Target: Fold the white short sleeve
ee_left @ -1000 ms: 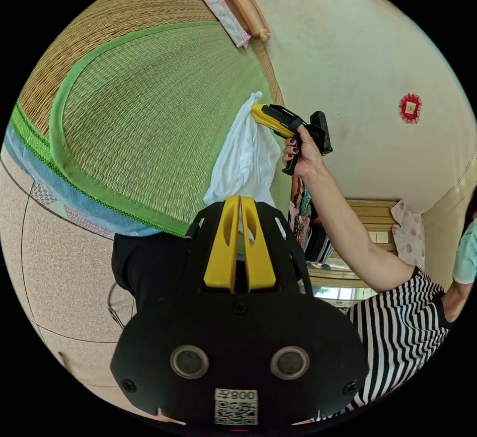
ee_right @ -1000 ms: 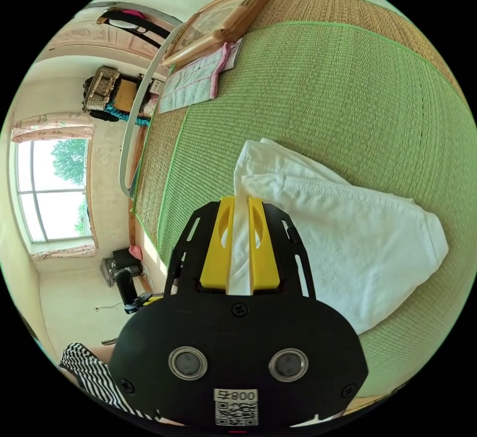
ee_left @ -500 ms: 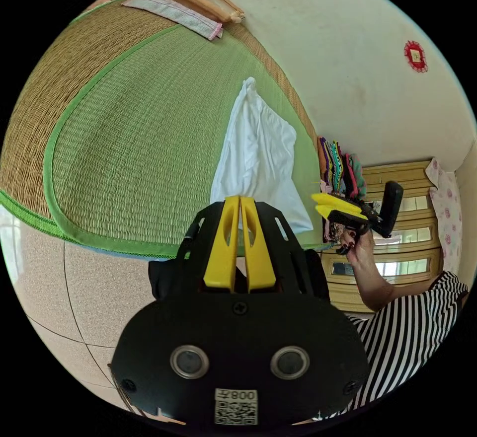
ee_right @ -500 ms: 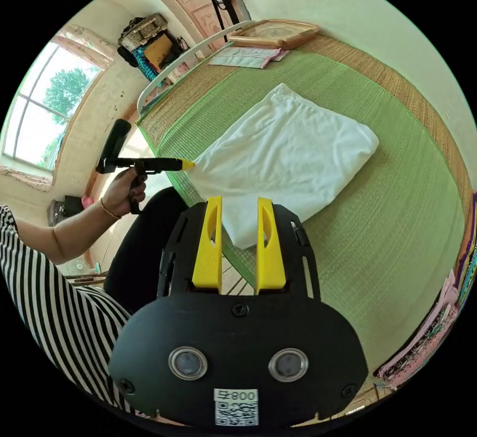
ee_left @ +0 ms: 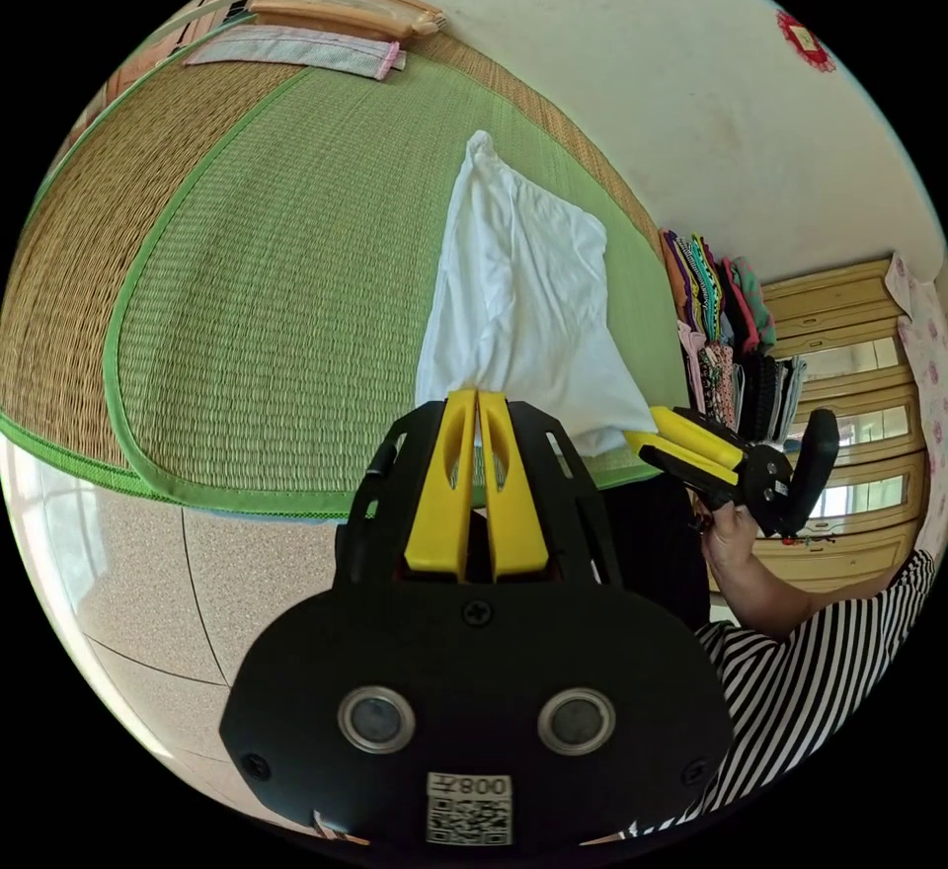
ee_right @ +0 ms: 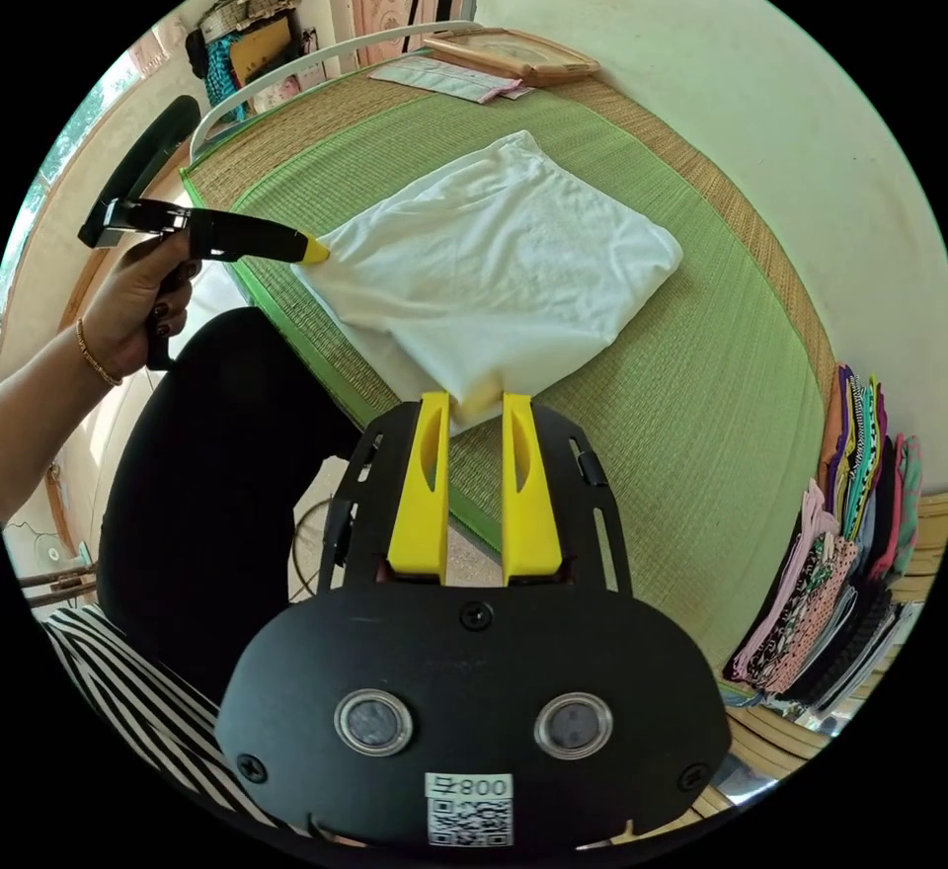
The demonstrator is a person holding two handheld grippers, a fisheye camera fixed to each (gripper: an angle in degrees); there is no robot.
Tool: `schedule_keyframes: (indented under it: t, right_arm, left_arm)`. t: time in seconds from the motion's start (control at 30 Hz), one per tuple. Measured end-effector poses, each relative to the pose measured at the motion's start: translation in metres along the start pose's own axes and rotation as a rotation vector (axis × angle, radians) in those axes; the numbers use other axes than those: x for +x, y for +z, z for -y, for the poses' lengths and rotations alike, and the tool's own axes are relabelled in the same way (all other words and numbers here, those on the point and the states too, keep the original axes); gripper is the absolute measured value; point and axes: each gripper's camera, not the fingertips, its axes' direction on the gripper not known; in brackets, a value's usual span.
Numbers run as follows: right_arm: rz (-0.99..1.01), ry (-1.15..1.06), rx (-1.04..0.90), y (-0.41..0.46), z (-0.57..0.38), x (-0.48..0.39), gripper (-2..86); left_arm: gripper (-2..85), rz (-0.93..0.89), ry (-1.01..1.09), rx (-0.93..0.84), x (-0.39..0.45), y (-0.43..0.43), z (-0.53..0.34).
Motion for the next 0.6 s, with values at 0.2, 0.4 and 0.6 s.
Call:
schedule_keyframes:
  t: [0.2,0.4,0.6]
  right_arm:
    - [-0.035,-0.018,-0.023,0.002,-0.014,-0.020,3.4]
    - [-0.088,-0.080,-0.074,0.010,-0.030,-0.038,1.6]
    - [-0.106,-0.106,-0.092,0.016,-0.040,-0.044,0.9]
  left_arm:
    - [0.3,0.016,0.005,-0.003,0.012,0.000,-0.002]
    - [0.2,0.039,0.022,-0.015,0.021,0.001,-0.001]
    - [0.1,0.048,0.027,-0.025,0.026,0.003,-0.002]
